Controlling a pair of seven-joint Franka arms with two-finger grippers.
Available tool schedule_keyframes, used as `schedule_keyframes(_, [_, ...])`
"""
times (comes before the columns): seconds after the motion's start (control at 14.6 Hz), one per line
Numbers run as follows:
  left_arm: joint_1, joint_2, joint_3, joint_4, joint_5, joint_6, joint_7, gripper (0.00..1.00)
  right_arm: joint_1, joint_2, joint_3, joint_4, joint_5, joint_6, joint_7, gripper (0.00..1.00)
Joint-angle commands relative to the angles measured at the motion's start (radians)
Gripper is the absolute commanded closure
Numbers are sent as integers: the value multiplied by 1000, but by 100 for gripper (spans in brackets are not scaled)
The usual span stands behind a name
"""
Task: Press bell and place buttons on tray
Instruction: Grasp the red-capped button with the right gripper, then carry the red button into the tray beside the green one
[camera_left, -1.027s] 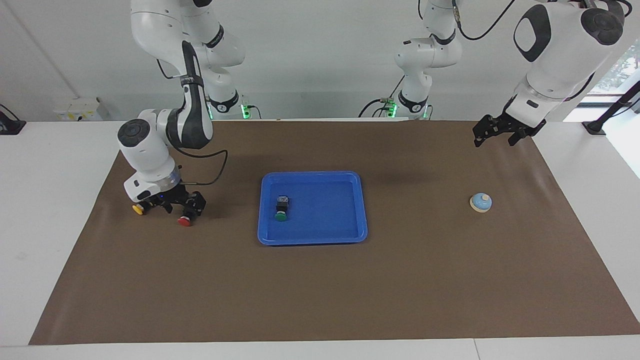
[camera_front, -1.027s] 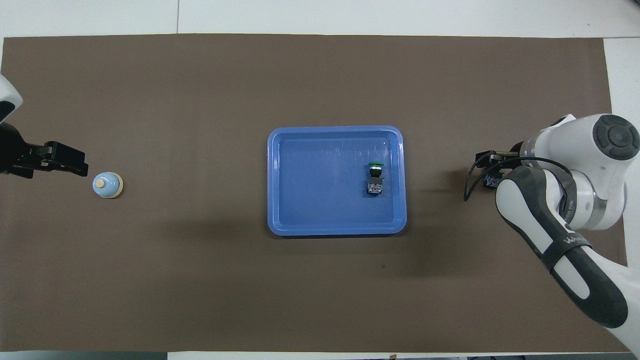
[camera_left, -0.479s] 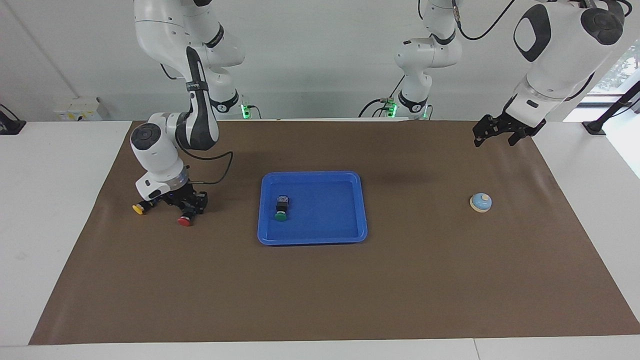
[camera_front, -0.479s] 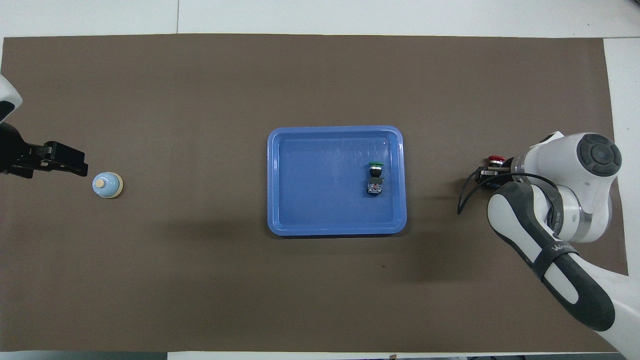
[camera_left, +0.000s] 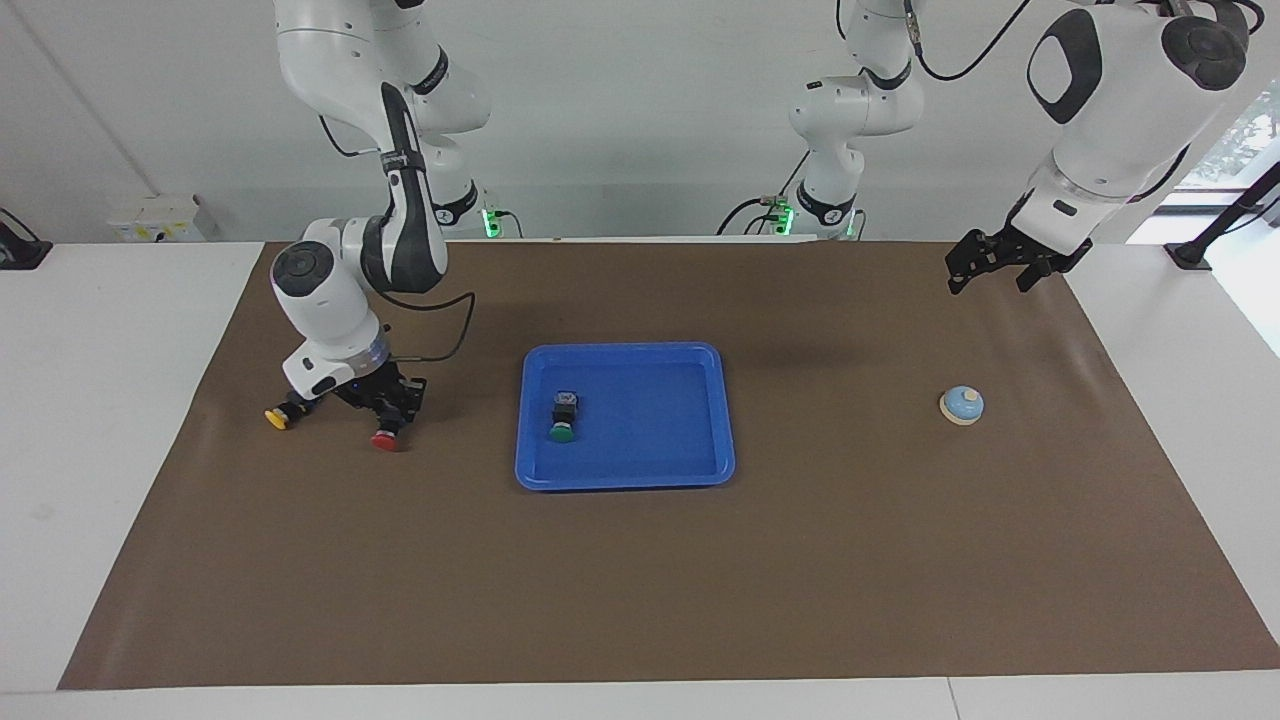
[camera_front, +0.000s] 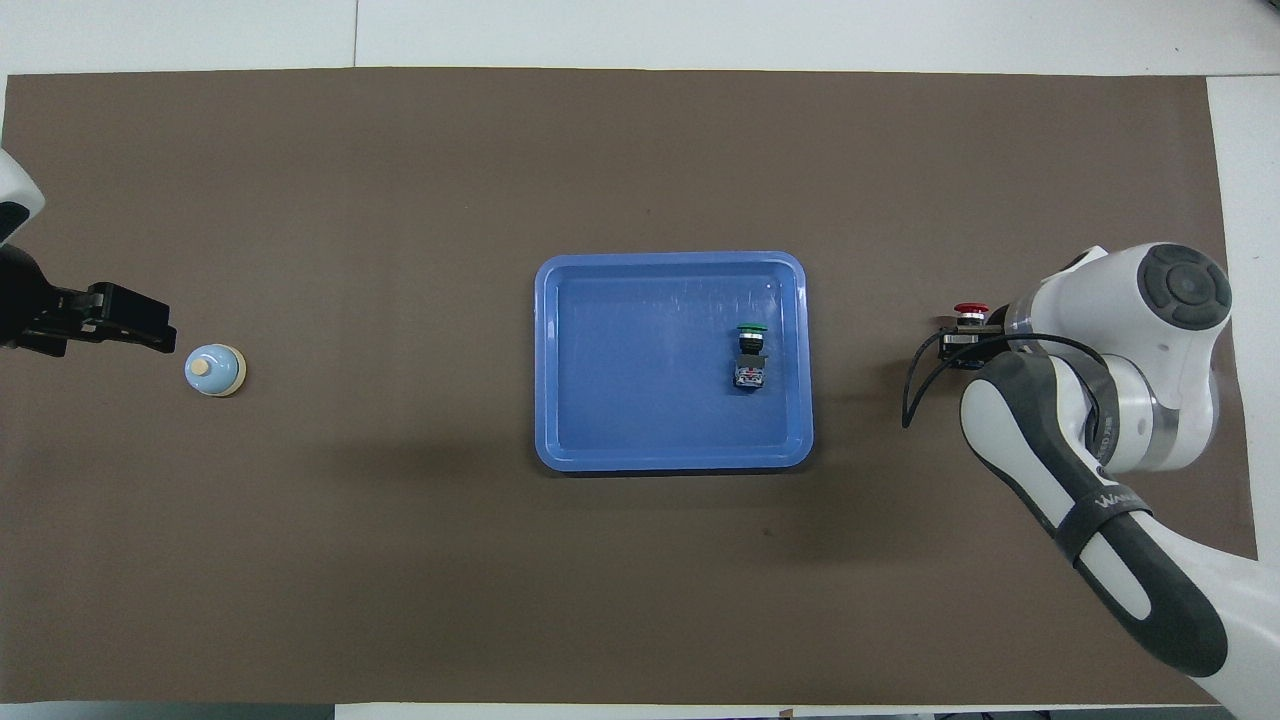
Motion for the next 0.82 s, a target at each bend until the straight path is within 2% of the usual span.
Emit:
schedule_keyframes(0.0, [6, -10, 0, 6, -12, -20, -8, 0, 115, 19, 4, 186, 5, -163, 142, 100])
schedule_keyframes(0.14, [6, -10, 0, 6, -12, -20, -8, 0, 240, 44, 4, 265, 4, -202, 245, 100])
schedule_keyframes(0.41, [6, -10, 0, 7, -12, -20, -8, 0, 445, 70, 3, 262, -10, -161, 466, 100])
schedule_keyframes(0.75, [6, -10, 0, 6, -12, -20, -8, 0, 502, 186, 4, 262, -9, 8, 522, 100])
